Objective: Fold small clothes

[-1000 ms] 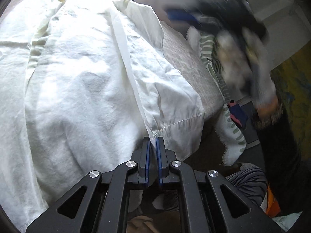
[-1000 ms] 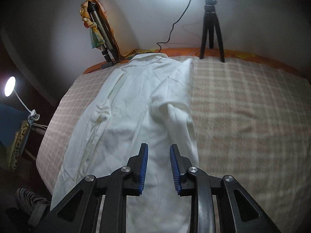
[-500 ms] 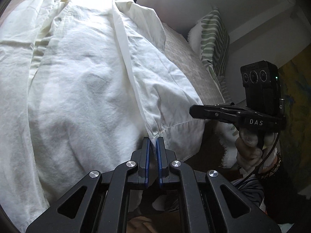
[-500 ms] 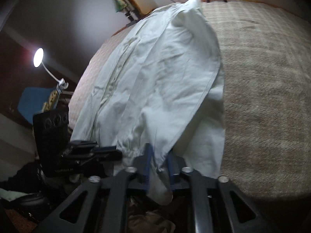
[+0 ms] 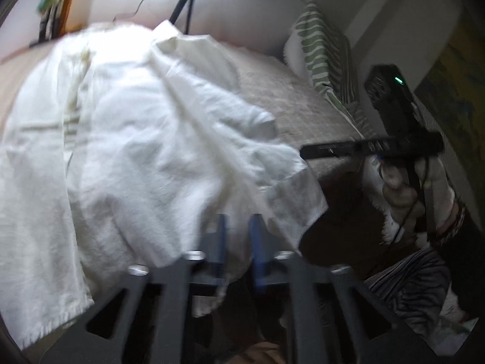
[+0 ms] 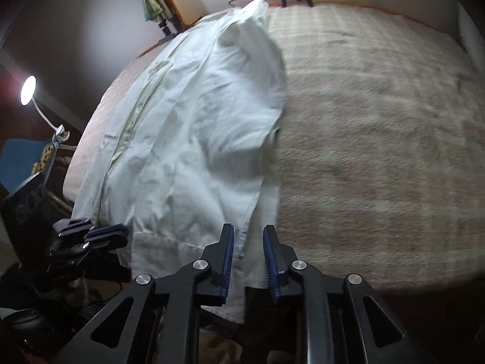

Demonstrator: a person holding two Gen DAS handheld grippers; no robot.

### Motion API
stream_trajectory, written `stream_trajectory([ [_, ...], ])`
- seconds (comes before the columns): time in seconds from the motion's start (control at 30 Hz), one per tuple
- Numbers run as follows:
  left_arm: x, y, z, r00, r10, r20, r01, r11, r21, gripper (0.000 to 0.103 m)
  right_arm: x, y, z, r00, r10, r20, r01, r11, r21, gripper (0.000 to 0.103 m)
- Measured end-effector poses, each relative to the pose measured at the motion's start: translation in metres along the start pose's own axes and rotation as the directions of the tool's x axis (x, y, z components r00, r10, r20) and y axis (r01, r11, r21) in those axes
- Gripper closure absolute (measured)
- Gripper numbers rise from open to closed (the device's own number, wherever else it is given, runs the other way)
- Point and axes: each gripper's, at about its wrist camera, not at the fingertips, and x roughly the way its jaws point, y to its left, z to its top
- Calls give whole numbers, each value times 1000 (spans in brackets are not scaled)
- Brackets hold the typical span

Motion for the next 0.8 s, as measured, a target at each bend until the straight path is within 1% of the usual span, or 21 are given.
stream_trajectory([
  [0.03,-2,-7,0,1000,8,19,-9,1000,30,58,-4,-6,0,1000,6,16,-7,1000,20,79],
  [0.1,-3,-25,-2,998,19,55,-25,994,105,55,-14,-16,0,998,16,65,-20,998,59,74],
  [0.13,-1,-36,-2,998,18,64,-27,988,151,55,-21,-20,0,995,25,95,-32,997,74,70],
  [0.17,2,-44,-1,998,17,66,-28,983,181,54,-27,-25,2,992,31,120,-42,995,85,69],
  [0.2,7,-52,2,998,14,64,-27,978,209,51,-34,-28,3,988,32,152,-47,994,97,69],
  [0.23,14,-60,4,998,10,60,-24,974,226,48,-42,-31,3,982,31,185,-52,993,108,66],
  [0.27,22,-67,7,999,1,49,-12,971,237,46,-51,-36,4,976,33,217,-61,991,122,63],
  [0.3,33,-73,10,1000,-4,31,-4,969,248,42,-57,-37,4,969,34,245,-68,989,133,63],
  [0.37,54,-84,14,1000,18,17,-22,965,261,42,-71,-45,6,953,38,299,-88,984,153,62],
  [0.5,89,-100,22,999,46,-1,-44,955,292,42,-89,-57,8,932,37,362,-111,976,187,61],
  [0.57,101,-105,25,998,70,-6,-65,950,305,42,-94,-65,9,927,32,373,-115,972,204,61],
  [0.63,109,-107,26,994,108,-11,-99,940,327,42,-96,-72,9,926,33,375,-123,968,219,61],
  [0.67,109,-109,24,993,122,-5,-113,935,337,42,-97,-74,8,926,36,375,-129,966,226,61],
  [0.8,115,-115,19,984,178,28,-174,894,413,43,-98,-81,8,924,52,379,-152,959,239,61],
])
